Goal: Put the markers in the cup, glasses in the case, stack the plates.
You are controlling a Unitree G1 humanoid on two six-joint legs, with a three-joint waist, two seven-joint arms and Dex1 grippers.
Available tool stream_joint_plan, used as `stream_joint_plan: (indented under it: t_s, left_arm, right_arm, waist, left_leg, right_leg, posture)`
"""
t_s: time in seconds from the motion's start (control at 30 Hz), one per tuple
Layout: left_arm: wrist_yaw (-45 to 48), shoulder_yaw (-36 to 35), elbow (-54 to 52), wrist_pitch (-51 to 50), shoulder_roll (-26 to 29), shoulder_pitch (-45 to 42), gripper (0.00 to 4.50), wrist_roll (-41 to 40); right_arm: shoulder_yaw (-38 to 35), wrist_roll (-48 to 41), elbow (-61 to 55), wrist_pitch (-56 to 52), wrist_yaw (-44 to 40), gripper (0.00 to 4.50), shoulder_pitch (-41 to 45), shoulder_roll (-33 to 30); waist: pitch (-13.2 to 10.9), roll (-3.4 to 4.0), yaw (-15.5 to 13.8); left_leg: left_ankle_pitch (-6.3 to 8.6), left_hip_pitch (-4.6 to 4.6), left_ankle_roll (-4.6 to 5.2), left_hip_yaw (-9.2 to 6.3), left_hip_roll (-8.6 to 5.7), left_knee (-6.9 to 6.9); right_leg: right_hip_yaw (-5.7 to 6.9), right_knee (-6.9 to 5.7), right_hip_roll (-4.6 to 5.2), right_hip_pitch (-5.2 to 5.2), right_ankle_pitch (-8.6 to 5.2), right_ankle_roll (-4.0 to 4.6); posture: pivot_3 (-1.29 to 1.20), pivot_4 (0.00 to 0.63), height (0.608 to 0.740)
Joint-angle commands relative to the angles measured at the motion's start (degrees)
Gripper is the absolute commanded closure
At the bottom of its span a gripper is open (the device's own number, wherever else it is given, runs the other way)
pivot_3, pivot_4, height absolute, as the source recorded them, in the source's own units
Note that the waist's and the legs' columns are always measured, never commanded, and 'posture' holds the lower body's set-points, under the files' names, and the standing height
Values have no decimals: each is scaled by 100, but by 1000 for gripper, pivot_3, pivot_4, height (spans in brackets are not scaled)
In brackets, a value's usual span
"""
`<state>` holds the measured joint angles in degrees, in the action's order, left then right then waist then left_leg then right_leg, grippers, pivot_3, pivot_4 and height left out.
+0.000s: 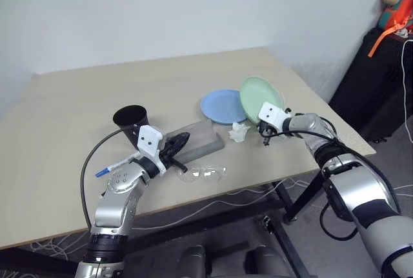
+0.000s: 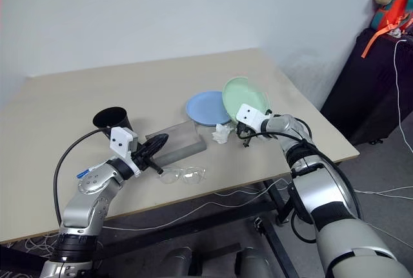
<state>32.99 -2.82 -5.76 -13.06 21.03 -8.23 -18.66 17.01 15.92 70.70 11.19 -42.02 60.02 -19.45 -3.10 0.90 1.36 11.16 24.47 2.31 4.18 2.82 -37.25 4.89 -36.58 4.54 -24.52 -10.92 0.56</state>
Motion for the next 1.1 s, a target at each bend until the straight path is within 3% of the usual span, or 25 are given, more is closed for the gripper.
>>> stream_joint_plan:
  t_s: [0.03, 0.43, 0.9, 1.0, 1.1]
  left_arm:
    - [11, -60, -138, 41, 62, -66, 4500, 17]
    - [42, 6, -35, 43, 31, -178, 4500, 37]
    - [15, 33, -39, 54, -6, -183, 4500, 47]
    - [-3, 17, -85, 47, 9, -139, 4500, 38]
    - [-16, 11, -112, 41, 16, -107, 4500, 32]
  right_arm:
    - [-5, 92, -157, 230, 62, 4478, 161, -40]
    - [486, 727, -218, 1295, 336, 4478, 719, -28]
    - [740, 1161, 369, 1327, 829, 4478, 1235, 588]
    - [684, 1112, 424, 1282, 875, 3804, 1250, 637]
    - [627, 1067, 422, 1319, 934, 2765, 1232, 637]
  waist:
    - [0, 0, 0]
    - [-1, 1, 3]
    - [-1, 0, 0]
    - [0, 0, 2]
    - [-1, 0, 1]
  left_leg:
    - [0, 0, 0, 0, 0, -3]
    - [0, 2, 0, 4, 0, -8]
    - [0, 2, 0, 8, 0, -7]
    - [0, 2, 0, 7, 0, -7]
    - [0, 2, 0, 7, 0, -6]
  right_leg:
    - [-1, -4, 1, -1, 0, 1]
    - [-15, -13, -3, -12, 0, 2]
    - [-19, -13, -4, -13, 0, 2]
    - [-19, -13, -4, -13, 0, 2]
    - [-19, -13, -4, -13, 0, 2]
  posture:
    - [0, 0, 740]
    - [0, 0, 740]
    - [0, 0, 740]
    - [0, 0, 740]
    - [0, 0, 740]
